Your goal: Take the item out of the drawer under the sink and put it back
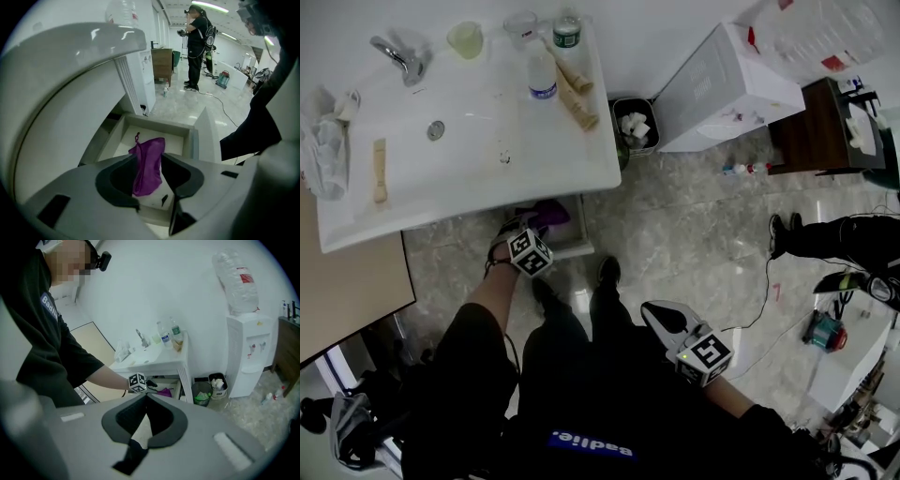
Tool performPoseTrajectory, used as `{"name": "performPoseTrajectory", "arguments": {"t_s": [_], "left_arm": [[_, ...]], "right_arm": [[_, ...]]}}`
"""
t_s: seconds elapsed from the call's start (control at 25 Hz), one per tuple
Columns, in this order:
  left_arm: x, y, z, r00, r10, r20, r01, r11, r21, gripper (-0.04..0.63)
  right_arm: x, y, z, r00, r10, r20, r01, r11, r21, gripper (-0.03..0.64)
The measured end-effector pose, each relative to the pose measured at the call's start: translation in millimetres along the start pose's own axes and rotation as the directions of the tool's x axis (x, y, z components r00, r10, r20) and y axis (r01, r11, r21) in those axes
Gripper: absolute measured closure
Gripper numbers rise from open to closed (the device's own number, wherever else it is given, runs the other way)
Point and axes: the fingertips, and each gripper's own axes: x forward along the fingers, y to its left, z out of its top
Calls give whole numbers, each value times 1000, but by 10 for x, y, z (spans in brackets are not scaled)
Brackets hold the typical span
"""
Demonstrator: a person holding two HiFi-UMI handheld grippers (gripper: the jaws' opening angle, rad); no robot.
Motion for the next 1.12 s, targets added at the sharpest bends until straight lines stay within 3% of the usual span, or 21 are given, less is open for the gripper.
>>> {"name": "performPoseTrajectory", "arguments": {"t_s": [0.16,0.56,0.84,1.12], "left_arm": [[262,49,-87,998,-30,-55,29,999,-16,443],[772,89,-277,983,-46,-179,58,997,58,433],[965,98,-419,968,-70,-241,87,995,58,434],[817,115,-318,962,-67,-266,111,982,154,494]], "right_arm": [[-13,-86,-153,1000,-11,-27,11,1000,20,615],[25,-213,-454,996,-23,-90,28,998,59,615],[71,-248,-541,995,-7,-103,17,995,96,615],[82,-160,-515,996,27,-86,-21,997,76,615]]}}
